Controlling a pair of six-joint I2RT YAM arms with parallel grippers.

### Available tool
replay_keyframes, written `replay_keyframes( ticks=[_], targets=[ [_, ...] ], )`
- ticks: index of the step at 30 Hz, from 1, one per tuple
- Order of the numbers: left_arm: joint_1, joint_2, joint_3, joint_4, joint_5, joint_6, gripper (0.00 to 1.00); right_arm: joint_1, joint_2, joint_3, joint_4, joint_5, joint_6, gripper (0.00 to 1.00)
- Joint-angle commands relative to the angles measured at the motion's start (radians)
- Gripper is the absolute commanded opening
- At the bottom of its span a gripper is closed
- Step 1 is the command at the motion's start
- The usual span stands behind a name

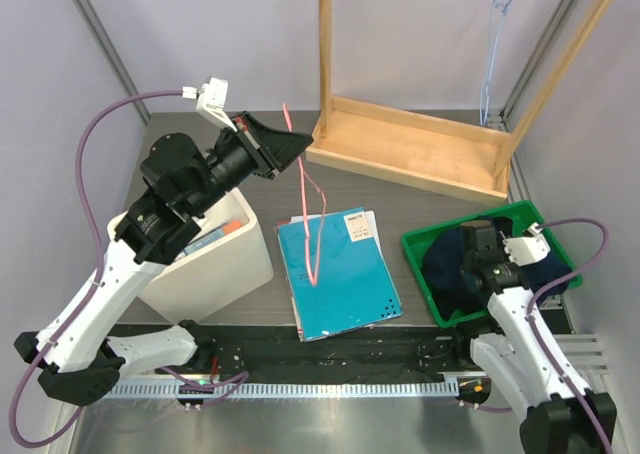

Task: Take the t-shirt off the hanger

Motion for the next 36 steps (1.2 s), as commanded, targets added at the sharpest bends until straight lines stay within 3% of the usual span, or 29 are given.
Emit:
replay_keyframes(
  ticks=[1,3,8,11,12,14,15,18,22,29,33,36],
  targets=[
    [0.006,-0.022,-0.010,0.024,0.005,0.001,0.00,-0.133,0.109,-0.082,0.211,-0.194,-0.055,0.01],
    [0.006,-0.024,-0.010,0.018,0.006,0.001,0.00,-0.189,0.156,-0.085,0.255,-0.242,-0.092,0.01],
    [0.006,-0.033,-0.019,0.015,-0.001,0.004,0.00,-0.199,0.141,-0.045,0.219,-0.233,-0.149,0.02],
    [0.006,-0.027,-0.024,0.022,0.000,0.003,0.00,-0.199,0.097,0.021,0.115,-0.233,-0.173,0.23],
    [0.006,-0.025,-0.027,0.027,0.006,0.001,0.00,-0.199,0.086,0.039,0.087,-0.235,-0.181,0.40],
    [0.007,-0.016,-0.027,0.030,0.009,0.001,0.00,-0.197,0.043,0.096,-0.002,-0.247,-0.204,0.57],
    [0.006,-0.015,-0.030,0.031,0.009,0.001,0.00,-0.199,0.023,0.113,-0.031,-0.250,-0.210,0.77],
    [0.007,-0.007,-0.042,0.047,0.009,-0.002,0.00,-0.197,-0.056,0.173,-0.103,-0.268,-0.251,0.98],
    [0.006,0.007,-0.051,0.056,0.016,-0.002,0.00,-0.197,-0.097,0.300,-0.186,-0.313,-0.297,0.99],
    [0.006,0.014,-0.064,0.068,0.014,-0.007,0.00,-0.197,-0.020,0.476,-0.246,-0.498,-0.435,0.99],
    [0.007,0.024,-0.065,0.070,0.012,-0.007,0.00,-0.197,-0.021,0.518,-0.210,-0.685,-0.530,0.99],
    [0.007,0.037,-0.071,0.080,0.011,-0.007,0.00,-0.190,-0.011,0.504,-0.158,-0.926,-0.546,0.97]
  ],
)
